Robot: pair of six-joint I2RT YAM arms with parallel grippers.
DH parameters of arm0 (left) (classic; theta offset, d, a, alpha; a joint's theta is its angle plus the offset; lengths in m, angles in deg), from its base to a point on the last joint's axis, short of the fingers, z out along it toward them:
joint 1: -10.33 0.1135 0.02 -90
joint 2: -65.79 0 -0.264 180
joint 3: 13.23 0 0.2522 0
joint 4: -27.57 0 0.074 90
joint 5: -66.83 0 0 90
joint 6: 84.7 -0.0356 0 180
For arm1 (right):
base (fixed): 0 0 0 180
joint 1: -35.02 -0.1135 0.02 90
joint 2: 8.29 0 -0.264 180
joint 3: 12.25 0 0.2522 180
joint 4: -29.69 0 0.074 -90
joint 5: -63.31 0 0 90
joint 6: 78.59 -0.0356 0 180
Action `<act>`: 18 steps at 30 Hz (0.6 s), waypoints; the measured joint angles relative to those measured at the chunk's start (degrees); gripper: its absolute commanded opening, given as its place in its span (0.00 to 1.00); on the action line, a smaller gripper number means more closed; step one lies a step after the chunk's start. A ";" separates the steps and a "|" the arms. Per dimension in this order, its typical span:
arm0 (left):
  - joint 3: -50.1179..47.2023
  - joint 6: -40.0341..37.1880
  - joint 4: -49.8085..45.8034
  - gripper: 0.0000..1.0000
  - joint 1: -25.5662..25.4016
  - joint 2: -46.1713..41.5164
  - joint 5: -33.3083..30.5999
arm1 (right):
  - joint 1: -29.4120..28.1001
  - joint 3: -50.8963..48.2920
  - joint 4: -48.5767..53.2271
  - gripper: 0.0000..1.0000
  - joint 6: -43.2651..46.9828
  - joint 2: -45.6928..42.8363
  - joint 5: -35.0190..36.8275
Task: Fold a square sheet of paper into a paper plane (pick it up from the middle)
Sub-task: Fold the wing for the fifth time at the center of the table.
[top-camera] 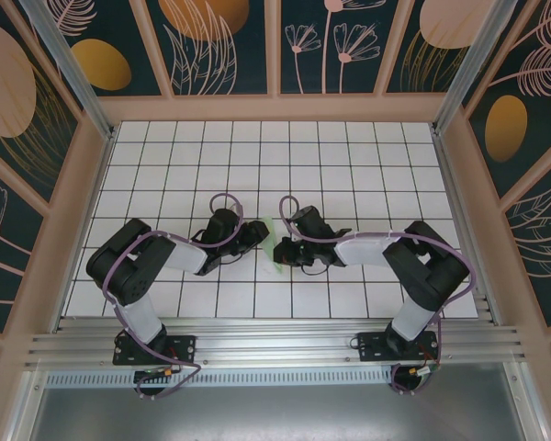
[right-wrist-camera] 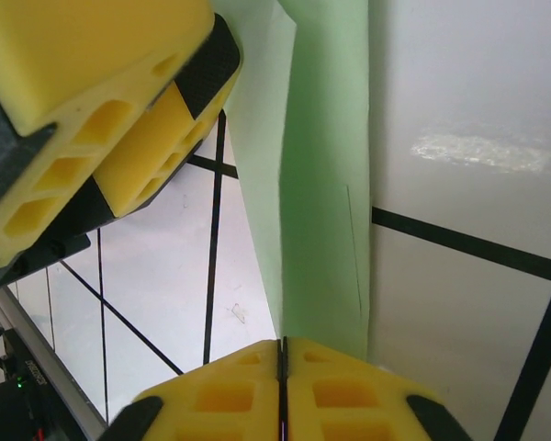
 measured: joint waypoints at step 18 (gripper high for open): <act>0.74 -0.26 -1.64 0.41 0.00 -0.02 -0.02 | -0.26 -1.99 -4.50 0.08 -0.48 2.43 -0.70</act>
